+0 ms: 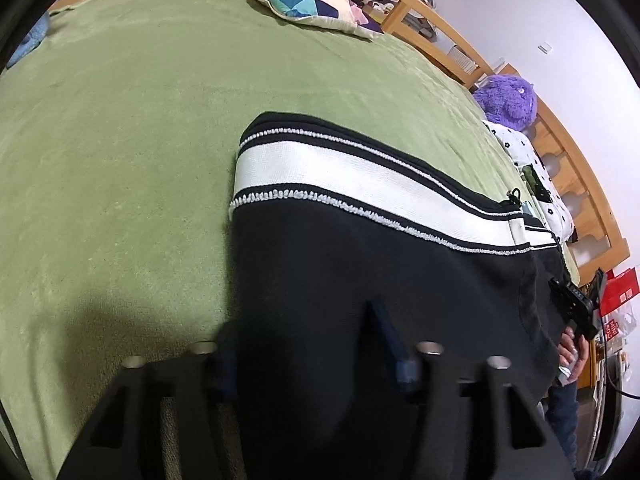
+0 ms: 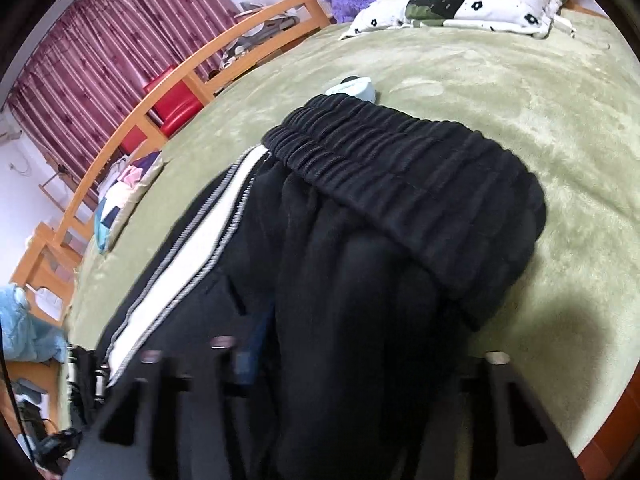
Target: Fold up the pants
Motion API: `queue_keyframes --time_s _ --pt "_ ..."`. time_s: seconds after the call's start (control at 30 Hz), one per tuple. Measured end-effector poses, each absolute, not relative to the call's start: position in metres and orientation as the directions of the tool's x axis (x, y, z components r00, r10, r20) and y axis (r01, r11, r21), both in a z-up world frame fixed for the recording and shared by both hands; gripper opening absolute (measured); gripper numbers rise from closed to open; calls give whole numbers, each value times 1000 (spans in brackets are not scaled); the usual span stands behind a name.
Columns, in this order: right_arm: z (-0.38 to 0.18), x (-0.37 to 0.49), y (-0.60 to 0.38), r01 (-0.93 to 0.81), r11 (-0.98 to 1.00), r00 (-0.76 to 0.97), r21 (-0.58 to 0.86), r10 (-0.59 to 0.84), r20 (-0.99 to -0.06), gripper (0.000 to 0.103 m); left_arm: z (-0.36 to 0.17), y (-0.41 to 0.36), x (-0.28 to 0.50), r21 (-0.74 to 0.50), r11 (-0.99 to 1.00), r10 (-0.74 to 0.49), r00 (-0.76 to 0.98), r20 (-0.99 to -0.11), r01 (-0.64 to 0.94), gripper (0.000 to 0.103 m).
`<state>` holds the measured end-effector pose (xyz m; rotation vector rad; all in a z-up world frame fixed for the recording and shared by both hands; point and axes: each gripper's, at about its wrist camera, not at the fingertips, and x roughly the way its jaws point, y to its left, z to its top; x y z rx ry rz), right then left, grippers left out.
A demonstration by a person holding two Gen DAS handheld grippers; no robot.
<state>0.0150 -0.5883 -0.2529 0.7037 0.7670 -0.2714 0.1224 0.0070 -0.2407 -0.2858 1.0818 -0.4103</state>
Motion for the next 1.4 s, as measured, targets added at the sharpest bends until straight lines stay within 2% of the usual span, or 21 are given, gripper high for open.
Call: queue_keyframes --time_s 0.03,0.1,0.13,0.43,0.53,0.73,0.97,1.07,1.2,1.27,1.37,1.4 --pt "-249 13 -587 454 738 708 499 41 -705 24 -238 7 121 -424 887 -461 414 -785 184 26" --pt "-231 11 -574 446 767 712 461 8 -702 20 -229 10 119 -441 877 -479 435 -763 191 13" --pt "-222 11 -566 444 784 713 433 -16 -701 20 -223 11 117 -453 870 -489 448 -749 193 11" --pt "-106 13 -479 366 874 782 319 -103 -615 18 -152 17 108 -466 848 -522 545 -657 250 10" --pt "-78 20 -452 322 892 806 318 -82 -586 17 -133 32 106 -456 852 -515 572 -639 257 10" --pt "-44 43 -397 195 903 836 384 51 -546 17 -100 81 105 -388 897 -426 642 -638 211 9" --pt "-61 73 -340 90 897 832 432 171 -528 16 -87 159 114 -321 943 -288 713 -639 94 10" --pt "-97 88 -330 112 898 792 426 179 -584 17 -113 171 123 -307 950 -258 691 -675 55 10" --pt "-160 105 -345 255 899 699 355 82 -710 17 -161 180 135 -272 962 -182 674 -716 -30 10" --pt "-191 105 -362 318 869 643 379 96 -760 19 -180 189 134 -261 963 -147 669 -729 -72 12" --pt "-209 99 -372 324 859 612 396 129 -780 23 -194 197 135 -268 957 -133 653 -745 -111 19" --pt "-211 97 -372 315 871 595 378 129 -794 25 -198 200 134 -267 955 -126 647 -752 -125 25"
